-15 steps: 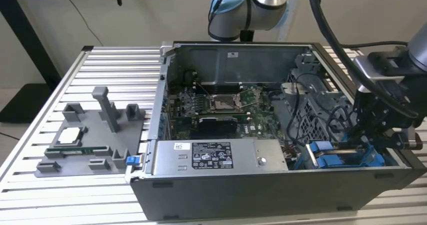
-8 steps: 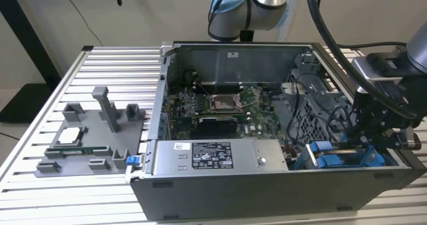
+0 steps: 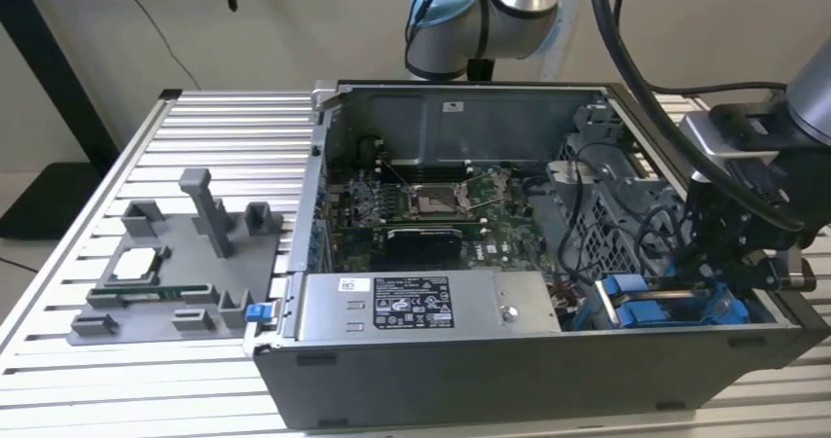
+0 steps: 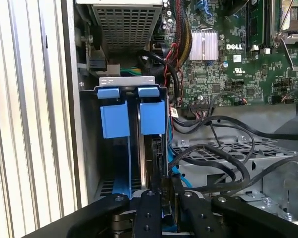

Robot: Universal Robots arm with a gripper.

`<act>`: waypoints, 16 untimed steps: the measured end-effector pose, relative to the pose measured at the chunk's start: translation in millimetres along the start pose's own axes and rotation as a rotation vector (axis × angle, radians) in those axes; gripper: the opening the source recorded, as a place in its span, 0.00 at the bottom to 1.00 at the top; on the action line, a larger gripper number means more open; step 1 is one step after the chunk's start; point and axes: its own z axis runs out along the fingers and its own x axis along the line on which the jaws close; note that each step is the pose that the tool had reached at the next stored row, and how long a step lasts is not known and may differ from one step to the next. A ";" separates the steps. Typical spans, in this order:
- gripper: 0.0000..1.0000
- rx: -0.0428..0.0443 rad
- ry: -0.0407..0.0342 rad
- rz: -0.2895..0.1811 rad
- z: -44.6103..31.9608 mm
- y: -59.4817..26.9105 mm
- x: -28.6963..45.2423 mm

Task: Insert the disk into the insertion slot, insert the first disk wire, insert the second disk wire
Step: 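Insert the first disk wire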

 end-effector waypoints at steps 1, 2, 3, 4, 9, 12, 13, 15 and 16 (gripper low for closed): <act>0.00 0.0007 0.0000 0.000 0.3 0.1 0.0; 0.00 0.0018 0.0002 0.000 0.8 0.2 0.1; 0.00 0.0029 -0.0001 0.000 1.9 0.2 0.2; 0.00 0.0035 -0.0002 0.000 3.1 0.2 0.4; 0.00 0.0040 0.0003 -0.001 6.6 0.3 0.8; 1.00 0.0039 -0.0013 0.000 7.4 0.7 0.9; 1.00 0.0038 -0.0011 0.000 7.3 0.7 0.9; 1.00 0.0039 -0.0003 -0.001 6.9 0.7 0.9; 1.00 0.0039 -0.0003 -0.001 6.9 0.7 0.9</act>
